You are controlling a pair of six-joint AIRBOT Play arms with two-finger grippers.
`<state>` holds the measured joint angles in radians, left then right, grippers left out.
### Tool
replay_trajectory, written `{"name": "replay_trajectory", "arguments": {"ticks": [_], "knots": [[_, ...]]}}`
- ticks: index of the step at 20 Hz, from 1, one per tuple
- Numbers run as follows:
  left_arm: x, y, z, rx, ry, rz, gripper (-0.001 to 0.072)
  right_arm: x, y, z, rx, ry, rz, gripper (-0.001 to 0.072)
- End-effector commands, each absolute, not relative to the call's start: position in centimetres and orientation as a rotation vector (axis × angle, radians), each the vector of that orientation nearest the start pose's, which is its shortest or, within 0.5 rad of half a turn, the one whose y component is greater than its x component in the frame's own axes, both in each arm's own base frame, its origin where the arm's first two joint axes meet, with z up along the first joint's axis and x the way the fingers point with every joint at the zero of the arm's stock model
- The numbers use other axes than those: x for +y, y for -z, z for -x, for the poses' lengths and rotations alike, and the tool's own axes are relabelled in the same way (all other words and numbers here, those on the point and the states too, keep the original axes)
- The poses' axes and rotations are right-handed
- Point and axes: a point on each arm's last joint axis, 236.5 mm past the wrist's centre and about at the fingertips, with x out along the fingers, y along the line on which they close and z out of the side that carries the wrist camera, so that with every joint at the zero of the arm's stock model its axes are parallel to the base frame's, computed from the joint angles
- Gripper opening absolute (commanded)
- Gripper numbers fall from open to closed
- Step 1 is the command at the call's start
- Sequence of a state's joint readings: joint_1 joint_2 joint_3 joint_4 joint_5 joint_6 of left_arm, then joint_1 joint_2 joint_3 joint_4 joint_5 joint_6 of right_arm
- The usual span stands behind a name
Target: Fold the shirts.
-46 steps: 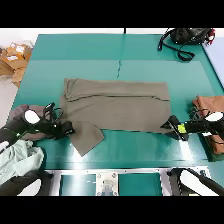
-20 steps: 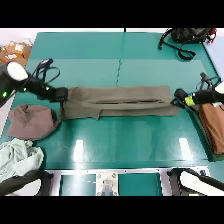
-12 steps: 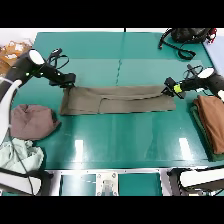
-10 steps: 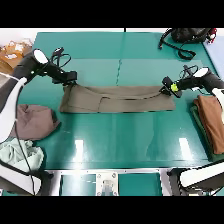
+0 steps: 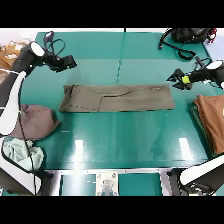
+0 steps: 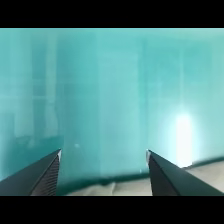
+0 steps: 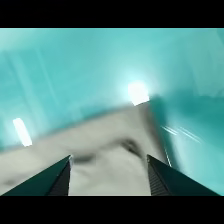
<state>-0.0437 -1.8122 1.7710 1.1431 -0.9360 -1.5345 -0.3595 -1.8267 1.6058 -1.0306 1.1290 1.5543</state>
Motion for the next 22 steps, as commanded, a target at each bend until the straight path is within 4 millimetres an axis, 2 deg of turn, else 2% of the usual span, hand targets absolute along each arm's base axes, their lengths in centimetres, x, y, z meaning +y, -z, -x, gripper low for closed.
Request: {"name": "replay_trajectory", "arguments": {"ticks": [1, 2, 3, 4, 6, 9, 11, 12, 14, 16, 19, 22], "knots": [[-10.9, -2.3, -54.9, 1.111, 0.283, 0.355, 0.0605, -9.5, 5.6, -46.8, 1.332, -0.075, -0.686, 0.0548], [-11.2, -1.9, -53.7, 1.165, 0.299, 0.356, 0.0604, -9.6, 6.4, -45.8, 1.373, -0.103, -0.688, 0.0548], [-11.3, -1.6, -52.7, 1.206, 0.309, 0.352, 0.0431, -9.7, 7.2, -45.1, 1.403, -0.124, -0.689, 0.0548], [-11.5, -1.4, -52.1, 1.230, 0.329, 0.341, 0.0026, -9.6, 8.2, -44.8, 1.424, -0.143, -0.686, 0.0548], [-11.8, -1.4, -51.7, 1.242, 0.350, 0.329, 0.0030, -8.5, 9.6, -45.0, 1.436, -0.202, -0.703, 0.0548], [-12.8, -1.9, -51.7, 1.236, 0.382, 0.373, 0.0030, -5.2, 11.3, -45.3, 1.455, -0.319, -0.797, 0.0548], [-13.7, -2.1, -51.5, 1.235, 0.403, 0.382, 0.0030, -3.3, 12.4, -44.8, 1.498, -0.383, -0.827, 0.0547], [-14.4, -2.1, -51.4, 1.236, 0.414, 0.374, 0.0030, -2.6, 12.9, -44.5, 1.517, -0.404, -0.821, 0.0516], [-16.6, -1.8, -51.2, 1.236, 0.445, 0.357, 0.0030, -1.9, 12.8, -44.6, 1.516, -0.438, -0.795, 0.0146], [-19.1, -1.4, -51.2, 1.221, 0.477, 0.337, 0.0030, -1.6, 10.8, -45.2, 1.495, -0.486, -0.808, 0.0035], [-24.1, -0.3, -50.8, 1.205, 0.548, 0.319, 0.0030, -2.1, 6.3, -46.1, 1.456, -0.526, -0.765, 0.0017], [-32.2, 1.5, -49.3, 1.172, 0.687, 0.322, 0.0030, -1.8, -0.1, -46.4, 1.374, -0.559, -0.689, 0.0017]]}}
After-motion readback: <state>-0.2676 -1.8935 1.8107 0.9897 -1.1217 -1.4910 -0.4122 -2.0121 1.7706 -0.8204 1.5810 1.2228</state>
